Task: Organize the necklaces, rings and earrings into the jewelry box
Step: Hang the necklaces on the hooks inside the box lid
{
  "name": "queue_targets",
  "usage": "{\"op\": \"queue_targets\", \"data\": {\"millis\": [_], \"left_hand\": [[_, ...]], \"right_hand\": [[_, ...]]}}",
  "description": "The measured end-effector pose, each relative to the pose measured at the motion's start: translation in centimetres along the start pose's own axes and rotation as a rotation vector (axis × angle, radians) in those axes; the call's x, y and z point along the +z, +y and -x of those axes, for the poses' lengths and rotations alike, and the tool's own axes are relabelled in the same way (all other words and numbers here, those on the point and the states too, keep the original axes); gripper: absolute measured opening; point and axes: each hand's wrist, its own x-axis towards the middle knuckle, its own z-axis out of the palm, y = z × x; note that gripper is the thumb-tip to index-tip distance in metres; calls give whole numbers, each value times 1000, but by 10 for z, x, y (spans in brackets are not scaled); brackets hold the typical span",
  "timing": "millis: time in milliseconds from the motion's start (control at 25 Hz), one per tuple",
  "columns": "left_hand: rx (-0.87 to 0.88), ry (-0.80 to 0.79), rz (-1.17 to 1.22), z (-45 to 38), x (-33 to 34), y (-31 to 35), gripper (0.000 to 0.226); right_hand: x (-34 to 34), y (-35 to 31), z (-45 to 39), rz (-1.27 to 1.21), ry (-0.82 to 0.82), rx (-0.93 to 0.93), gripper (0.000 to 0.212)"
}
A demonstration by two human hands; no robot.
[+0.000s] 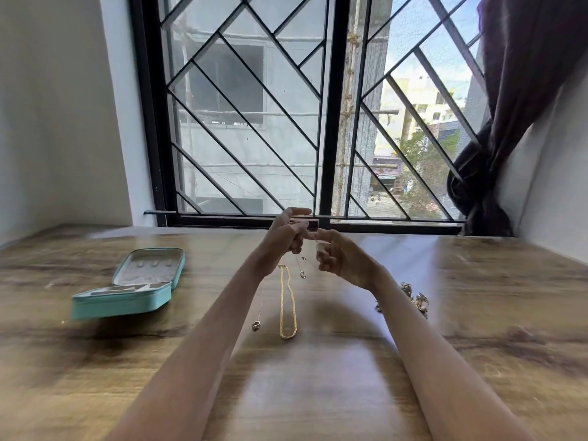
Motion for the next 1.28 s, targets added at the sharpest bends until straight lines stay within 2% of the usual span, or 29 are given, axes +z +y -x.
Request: {"op": "queue_targets", "data": {"millis": [160,400,600,760,880,960,1120,1280], "left_hand": [[-13,-19,-50,0,-1,-5,23],[-9,-7,-162,-5,-4,-17,17],[59,-43,-229,-5,-4,-18,11],[86,14,-178,-4,-5,-15,15],[70,71,-107,6,-19,-1,14],[65,87,-83,15,-38,15,14],[51,25,-187,42,-81,41,17],[3,53,-209,76,-136,50,15]], "right_hand": [[0,-2,2,97,14,-22,28],[-5,-1,-4,-151,101,-119,33],[-1,-3,-6,-149,103,-167,34],[7,-8,-9,-165,99,-203,32],[23,-17,-14,-147,34,-201,31],[40,-21,-16,-91,-19,-138,28],[86,-26,-19,121,-160,-70,26],[143,-21,-33,119,-284,-86,21]]}}
